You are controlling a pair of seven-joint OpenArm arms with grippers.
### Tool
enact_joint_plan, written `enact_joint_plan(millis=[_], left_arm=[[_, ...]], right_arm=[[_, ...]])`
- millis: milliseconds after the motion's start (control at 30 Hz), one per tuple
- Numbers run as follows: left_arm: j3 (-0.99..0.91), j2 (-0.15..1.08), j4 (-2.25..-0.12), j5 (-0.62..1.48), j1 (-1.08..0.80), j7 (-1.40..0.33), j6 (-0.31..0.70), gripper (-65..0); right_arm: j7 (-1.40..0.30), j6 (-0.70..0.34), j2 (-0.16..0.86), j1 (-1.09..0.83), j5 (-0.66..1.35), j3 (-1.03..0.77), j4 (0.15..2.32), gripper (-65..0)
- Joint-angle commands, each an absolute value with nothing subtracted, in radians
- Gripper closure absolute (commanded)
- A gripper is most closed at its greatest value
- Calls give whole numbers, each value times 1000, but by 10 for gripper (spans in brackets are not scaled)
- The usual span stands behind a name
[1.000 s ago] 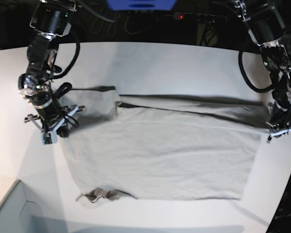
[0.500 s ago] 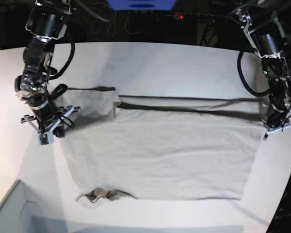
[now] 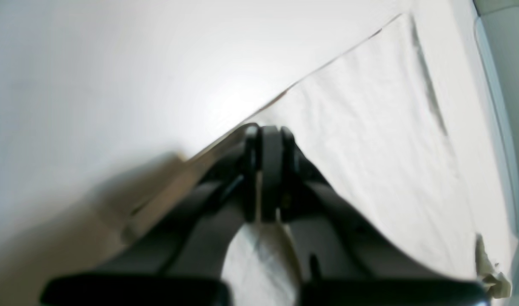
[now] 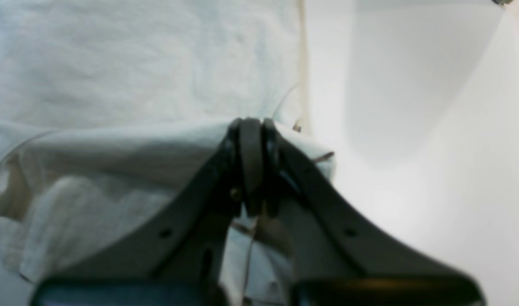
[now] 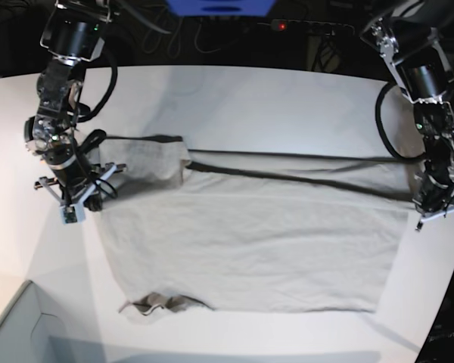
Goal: Layout the t-shirt on the table in an organized manner, then fold the t-shirt properly
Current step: 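Lower the folded edge onto the shirt and release both grippers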
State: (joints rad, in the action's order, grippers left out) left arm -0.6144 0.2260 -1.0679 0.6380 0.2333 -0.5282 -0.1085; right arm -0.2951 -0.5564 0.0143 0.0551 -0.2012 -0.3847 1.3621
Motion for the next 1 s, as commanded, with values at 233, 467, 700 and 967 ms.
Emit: enact_joint_plan(millis=[233,467,700,967], left_arm=[[-615,243,-1086,644,303,-513,-102,-2],[-615,242,-1082,642,306,-513,-102,-74],[-615,242,-1082,642,300,-507,-102,-282],[-622,243,-1133,650,203,-503,-102,-420]], right_arm=[[-271,-562,39,105,-189,-384,1377,0],[-278,-565,42,113,-189,-383,1376,0],[-275,-565,44,96,-189,-383,1386,-210],[-280,-562,44,-7,-189,-392,1575,-285]])
